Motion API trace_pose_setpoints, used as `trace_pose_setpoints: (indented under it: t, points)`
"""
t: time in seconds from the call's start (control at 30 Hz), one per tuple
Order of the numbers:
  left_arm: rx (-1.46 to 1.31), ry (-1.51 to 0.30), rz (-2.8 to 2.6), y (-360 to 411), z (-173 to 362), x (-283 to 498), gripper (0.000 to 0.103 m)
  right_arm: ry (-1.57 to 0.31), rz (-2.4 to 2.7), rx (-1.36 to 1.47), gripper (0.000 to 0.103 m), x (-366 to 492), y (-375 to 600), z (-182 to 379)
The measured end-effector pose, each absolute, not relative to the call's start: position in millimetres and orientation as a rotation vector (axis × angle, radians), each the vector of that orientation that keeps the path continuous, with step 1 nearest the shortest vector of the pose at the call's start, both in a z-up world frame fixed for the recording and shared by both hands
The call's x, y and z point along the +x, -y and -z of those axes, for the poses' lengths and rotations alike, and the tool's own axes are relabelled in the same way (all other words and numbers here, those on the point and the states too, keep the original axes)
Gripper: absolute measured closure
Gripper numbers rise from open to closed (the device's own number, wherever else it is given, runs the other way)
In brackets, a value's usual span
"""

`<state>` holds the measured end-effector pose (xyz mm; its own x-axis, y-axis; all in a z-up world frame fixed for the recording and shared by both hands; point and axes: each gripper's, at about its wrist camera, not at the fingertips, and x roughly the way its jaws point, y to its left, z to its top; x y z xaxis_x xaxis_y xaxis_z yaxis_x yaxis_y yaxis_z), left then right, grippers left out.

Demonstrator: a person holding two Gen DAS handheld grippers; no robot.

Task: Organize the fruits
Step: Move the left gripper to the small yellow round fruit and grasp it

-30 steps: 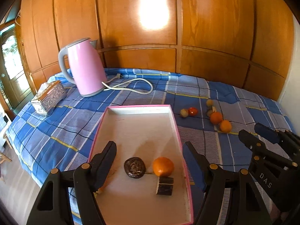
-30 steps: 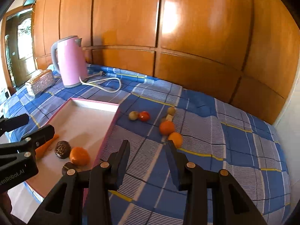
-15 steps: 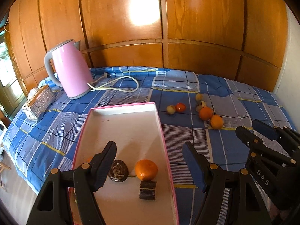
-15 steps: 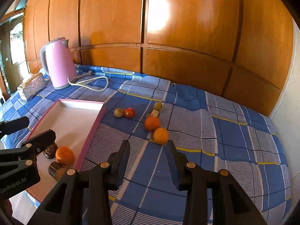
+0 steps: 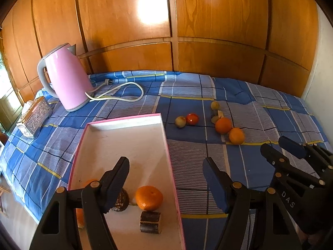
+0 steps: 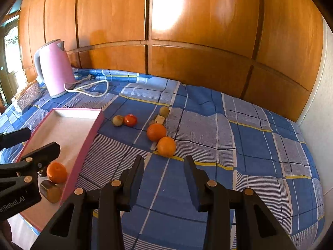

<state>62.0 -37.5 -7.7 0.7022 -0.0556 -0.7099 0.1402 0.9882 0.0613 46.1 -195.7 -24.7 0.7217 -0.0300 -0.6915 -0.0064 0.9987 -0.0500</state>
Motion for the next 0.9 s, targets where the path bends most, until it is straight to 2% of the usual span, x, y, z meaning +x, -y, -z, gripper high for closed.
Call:
trace_pose_setpoints:
  t: [0.63, 0.73, 0.9]
  points:
    - [0.119, -0.852, 0.174, 54, 20, 116, 0.031, -0.842, 0.052, -0.052, 0.063, 83, 221, 53]
    - [0.060, -0.902, 0.215, 50, 26, 136, 0.035, -0.861, 0.055, -0.033, 0.063, 89, 229, 61]
    - [0.014, -0.964, 0.251, 49, 34, 169, 0.055, -0.879, 0.042, 0.000, 0.063, 92, 238, 69]
